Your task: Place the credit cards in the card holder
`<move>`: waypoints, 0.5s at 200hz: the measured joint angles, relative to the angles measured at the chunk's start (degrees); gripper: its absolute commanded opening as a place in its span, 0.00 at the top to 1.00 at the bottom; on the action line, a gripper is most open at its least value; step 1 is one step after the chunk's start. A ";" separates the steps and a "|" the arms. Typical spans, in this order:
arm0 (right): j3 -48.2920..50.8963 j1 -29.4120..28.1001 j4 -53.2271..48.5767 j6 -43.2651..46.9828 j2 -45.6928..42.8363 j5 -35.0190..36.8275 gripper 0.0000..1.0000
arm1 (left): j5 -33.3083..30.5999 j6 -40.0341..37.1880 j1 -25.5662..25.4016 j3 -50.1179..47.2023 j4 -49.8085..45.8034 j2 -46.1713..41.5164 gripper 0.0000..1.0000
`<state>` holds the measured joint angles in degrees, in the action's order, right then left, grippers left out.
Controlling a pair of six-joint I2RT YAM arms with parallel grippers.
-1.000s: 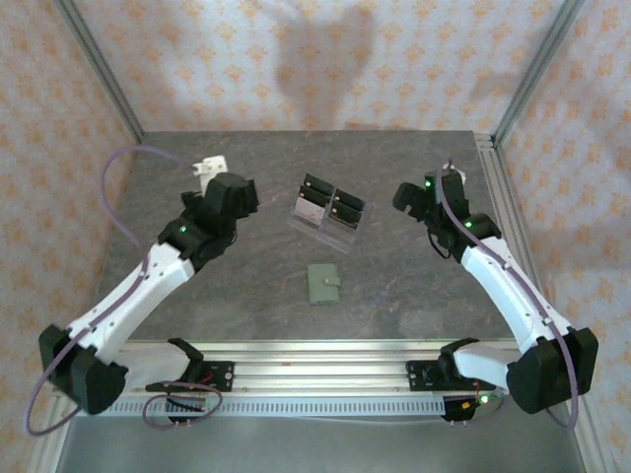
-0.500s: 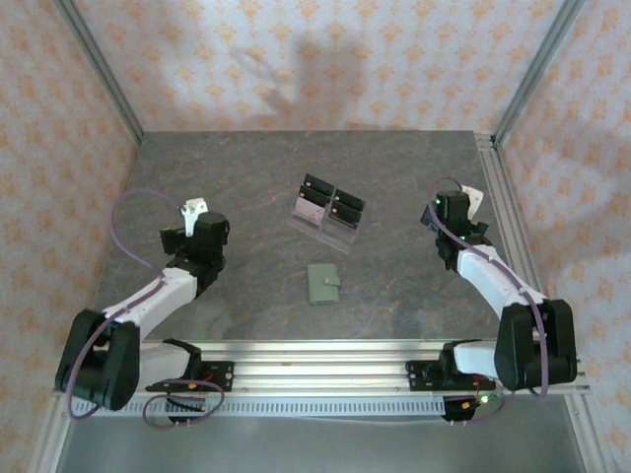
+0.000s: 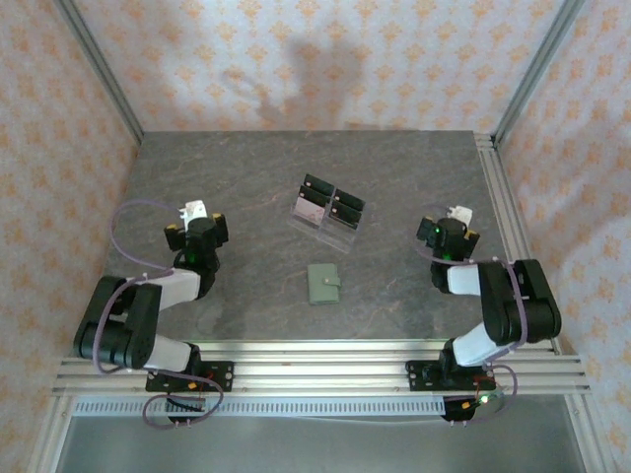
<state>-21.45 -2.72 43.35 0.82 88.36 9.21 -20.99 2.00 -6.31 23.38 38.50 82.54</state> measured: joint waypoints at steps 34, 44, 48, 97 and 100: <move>0.17 0.52 2.27 0.81 0.46 -3.98 0.00 | 6.08 -0.81 1.33 -0.09 1.86 3.78 0.00; -0.61 0.68 3.19 0.81 0.46 -4.81 0.00 | 7.19 -0.81 1.99 -0.04 2.12 3.76 0.00; -0.83 0.72 3.39 0.81 0.46 -4.96 0.00 | 7.34 -0.81 2.16 -0.02 2.25 3.76 0.00; -0.37 1.07 6.78 0.70 0.46 -4.57 0.01 | 9.29 -0.81 2.45 -0.02 2.62 3.76 0.00; -0.26 1.07 6.91 0.63 0.46 -4.48 0.01 | 9.33 -0.81 2.45 -0.02 2.62 3.76 0.00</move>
<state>-21.71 -1.65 50.26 1.45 88.82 4.73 -11.66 1.19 -3.86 23.35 41.12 86.30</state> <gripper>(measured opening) 0.994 0.998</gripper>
